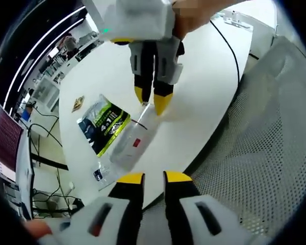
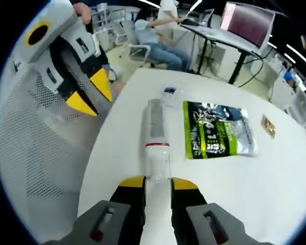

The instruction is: Arrange the skincare products in the storage area until every visible bottle or jar stands upright without overlapping.

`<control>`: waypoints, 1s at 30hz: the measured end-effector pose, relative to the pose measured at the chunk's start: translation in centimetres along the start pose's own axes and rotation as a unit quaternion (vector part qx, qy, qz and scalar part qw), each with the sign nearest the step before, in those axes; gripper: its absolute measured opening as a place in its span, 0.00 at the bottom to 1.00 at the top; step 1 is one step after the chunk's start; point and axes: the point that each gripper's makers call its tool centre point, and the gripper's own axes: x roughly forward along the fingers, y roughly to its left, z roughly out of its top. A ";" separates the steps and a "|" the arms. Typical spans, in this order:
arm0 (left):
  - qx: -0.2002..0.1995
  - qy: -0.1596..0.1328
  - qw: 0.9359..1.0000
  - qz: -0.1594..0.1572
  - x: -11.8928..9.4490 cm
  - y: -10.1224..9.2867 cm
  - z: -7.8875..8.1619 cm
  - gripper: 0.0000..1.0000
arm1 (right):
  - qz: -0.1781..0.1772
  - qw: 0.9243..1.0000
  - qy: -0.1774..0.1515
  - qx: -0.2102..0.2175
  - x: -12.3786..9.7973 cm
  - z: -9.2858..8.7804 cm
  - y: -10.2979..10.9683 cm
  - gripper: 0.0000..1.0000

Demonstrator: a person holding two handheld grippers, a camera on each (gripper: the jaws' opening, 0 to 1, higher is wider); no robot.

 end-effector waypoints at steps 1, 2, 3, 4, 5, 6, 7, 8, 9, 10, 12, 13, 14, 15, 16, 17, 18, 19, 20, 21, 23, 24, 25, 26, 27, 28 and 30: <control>0.000 0.000 1.000 0.000 0.0 0.0 0.0 0.09 | -0.004 1.000 -0.001 0.008 -0.3 -0.5 0.3 0.12; 0.000 -0.001 1.000 0.000 0.0 0.0 0.0 0.10 | -0.007 1.000 -0.003 0.011 -0.4 -0.7 0.4 0.12; 0.001 -0.001 1.000 0.000 0.0 0.0 0.0 0.10 | -0.009 1.000 -0.004 0.015 -0.6 -0.9 0.5 0.12; 0.002 -0.001 1.000 0.000 0.0 0.0 0.0 0.10 | -0.012 1.000 -0.005 0.019 -0.7 -1.2 0.6 0.12; 0.002 0.000 1.000 0.000 0.0 0.0 0.0 0.10 | -0.015 1.000 -0.006 0.023 -0.9 -1.4 0.7 0.12; 0.003 -0.001 1.000 0.000 0.0 0.0 0.1 0.11 | -0.018 0.999 -0.008 0.032 -1.2 -1.7 0.9 0.12; 0.004 -0.001 1.000 0.000 0.0 0.0 0.1 0.11 | -0.021 0.999 -0.009 0.041 -1.5 -2.0 1.2 0.12; 0.004 -0.001 1.000 0.000 0.0 0.0 0.1 0.11 | -0.023 0.999 -0.010 0.042 -1.7 -2.1 1.3 0.11; 0.004 -0.001 1.000 0.001 0.0 0.0 0.1 0.12 | -0.024 0.999 -0.011 0.043 -2.0 -2.1 1.4 0.11; 0.004 -0.001 1.000 0.001 0.0 0.0 0.1 0.13 | -0.025 0.999 -0.012 0.044 -2.2 -2.2 1.5 0.11; 0.006 -0.002 1.000 0.002 0.0 0.1 0.1 0.15 | -0.032 0.999 -0.014 0.040 -3.0 -2.0 1.8 0.11; 0.007 -0.002 1.000 0.002 0.0 0.1 0.2 0.15 | -0.035 0.999 -0.016 0.038 -3.4 -1.8 1.9 0.11; 0.008 -0.003 1.000 0.003 0.0 0.1 0.2 0.16 | -0.036 0.999 -0.017 0.037 -3.5 -1.8 2.0 0.11; 0.008 -0.003 1.000 0.003 0.0 0.1 0.2 0.18 | -0.038 0.998 -0.018 0.036 -3.7 -1.7 2.0 0.11; 0.009 -0.003 1.000 0.003 0.0 0.1 0.2 0.19 | -0.040 0.998 -0.020 0.036 -3.9 -1.7 2.1 0.11; 0.010 -0.003 1.000 0.004 0.0 0.1 0.2 0.21 | -0.042 0.998 -0.021 0.034 -4.0 -1.6 2.0 0.11; 0.010 -0.004 1.000 0.004 0.0 0.1 0.2 0.22 | -0.045 0.998 -0.022 0.032 -4.2 -1.5 2.0 0.11; 0.011 -0.004 1.000 0.005 0.0 0.1 0.3 0.23 | -0.048 0.998 -0.024 0.031 -4.3 -1.4 2.0 0.11; 0.011 -0.005 1.000 0.005 0.0 0.1 0.3 0.23 | -0.050 0.998 -0.027 0.030 -4.5 -1.2 2.1 0.11; 0.012 -0.006 1.000 0.005 0.0 0.1 0.3 0.24 | -0.052 0.998 -0.031 0.030 -4.7 -1.1 2.2 0.11; 0.012 -0.008 1.000 0.006 0.0 0.1 0.4 0.26 | -0.055 0.997 -0.037 0.026 -5.1 -0.7 2.5 0.11; 0.012 -0.010 1.000 0.007 -0.1 0.1 0.5 0.27 | -0.055 0.997 -0.041 0.022 -5.3 -0.4 2.7 0.11; 0.011 -0.012 1.000 0.007 -0.1 0.1 0.6 0.28 | -0.056 0.997 -0.044 0.019 -5.5 -0.2 2.9 0.11; 0.011 -0.013 1.000 0.007 -0.1 0.1 0.6 0.28 | -0.058 0.997 -0.043 0.007 -5.7 0.0 3.1 0.11; 0.012 -0.014 1.000 0.008 -0.1 0.2 0.6 0.29 | -0.059 0.997 -0.042 -0.004 -5.9 0.2 3.4 0.11; 0.012 -0.015 1.000 0.008 -0.1 0.2 0.7 0.29 | -0.060 0.997 -0.041 -0.015 -6.1 0.3 3.6 0.11; 0.013 -0.017 1.000 0.007 -0.1 0.1 0.8 0.29 | -0.061 0.997 -0.036 -0.039 -6.0 0.3 3.8 0.11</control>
